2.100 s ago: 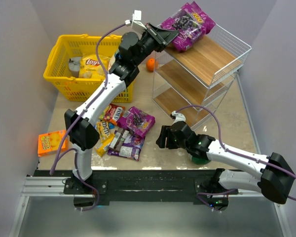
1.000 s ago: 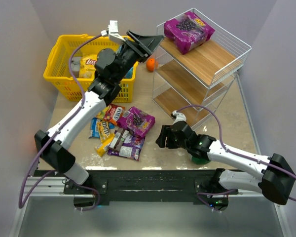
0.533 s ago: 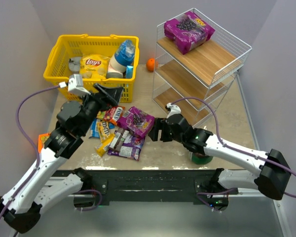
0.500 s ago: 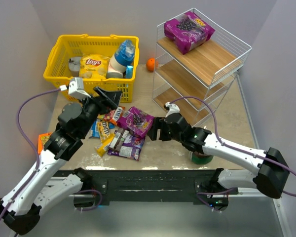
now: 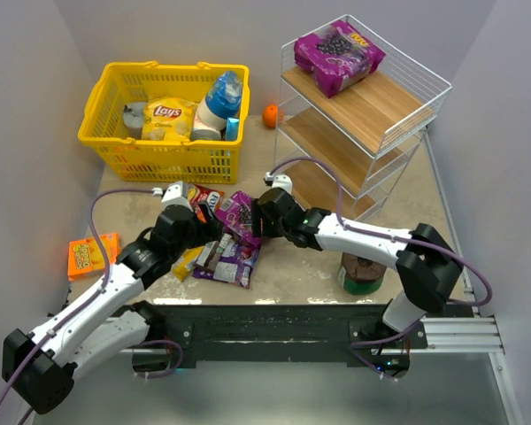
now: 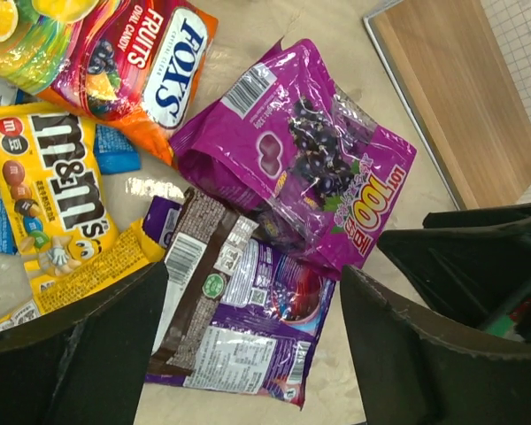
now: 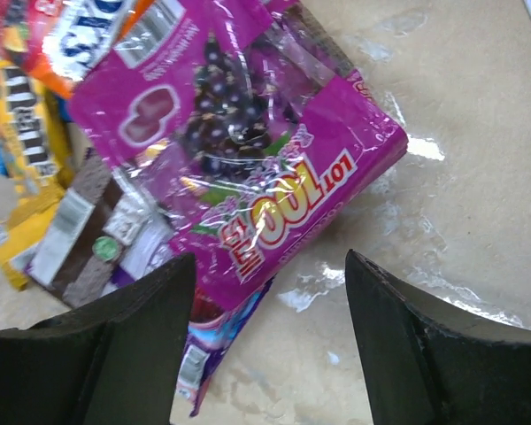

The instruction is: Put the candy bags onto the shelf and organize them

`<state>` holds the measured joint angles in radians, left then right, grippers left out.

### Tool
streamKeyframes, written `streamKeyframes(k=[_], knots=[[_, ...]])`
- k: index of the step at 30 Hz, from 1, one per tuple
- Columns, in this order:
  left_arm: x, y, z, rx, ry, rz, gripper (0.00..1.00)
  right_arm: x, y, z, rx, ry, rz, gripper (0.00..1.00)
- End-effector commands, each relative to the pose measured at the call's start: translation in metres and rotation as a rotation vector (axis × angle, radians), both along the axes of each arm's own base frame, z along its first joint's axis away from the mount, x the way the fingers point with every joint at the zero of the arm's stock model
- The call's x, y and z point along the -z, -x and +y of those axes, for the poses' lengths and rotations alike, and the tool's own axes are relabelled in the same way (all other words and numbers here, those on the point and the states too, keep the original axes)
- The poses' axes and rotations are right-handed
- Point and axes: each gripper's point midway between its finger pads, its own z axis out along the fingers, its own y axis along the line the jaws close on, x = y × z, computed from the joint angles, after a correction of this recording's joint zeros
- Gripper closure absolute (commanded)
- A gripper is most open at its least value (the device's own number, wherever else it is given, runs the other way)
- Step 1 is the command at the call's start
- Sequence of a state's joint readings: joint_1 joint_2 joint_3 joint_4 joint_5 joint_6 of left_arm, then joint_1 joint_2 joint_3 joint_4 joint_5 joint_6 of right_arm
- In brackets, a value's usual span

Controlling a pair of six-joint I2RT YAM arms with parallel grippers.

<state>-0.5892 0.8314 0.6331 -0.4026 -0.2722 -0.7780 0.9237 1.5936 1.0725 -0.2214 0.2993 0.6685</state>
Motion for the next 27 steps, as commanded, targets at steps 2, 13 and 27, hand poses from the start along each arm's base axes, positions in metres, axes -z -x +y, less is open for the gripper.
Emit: streamKeyframes(k=[2, 13, 27], knots=[[0.001, -0.025, -0.005, -0.048, 0.012, -0.048, 0.28, -0.029, -0.043, 0.004, 0.099, 0.057, -0.157, 0.36], [0.031, -0.054, -0.023, -0.039, -0.007, -0.002, 0.49, 0.001, -0.081, 0.005, 0.138, 0.235, -0.182, 0.46], [0.058, -0.063, -0.043, 0.045, 0.075, -0.079, 0.48, 0.059, -0.042, -0.007, 0.024, 0.103, 0.069, 0.48]])
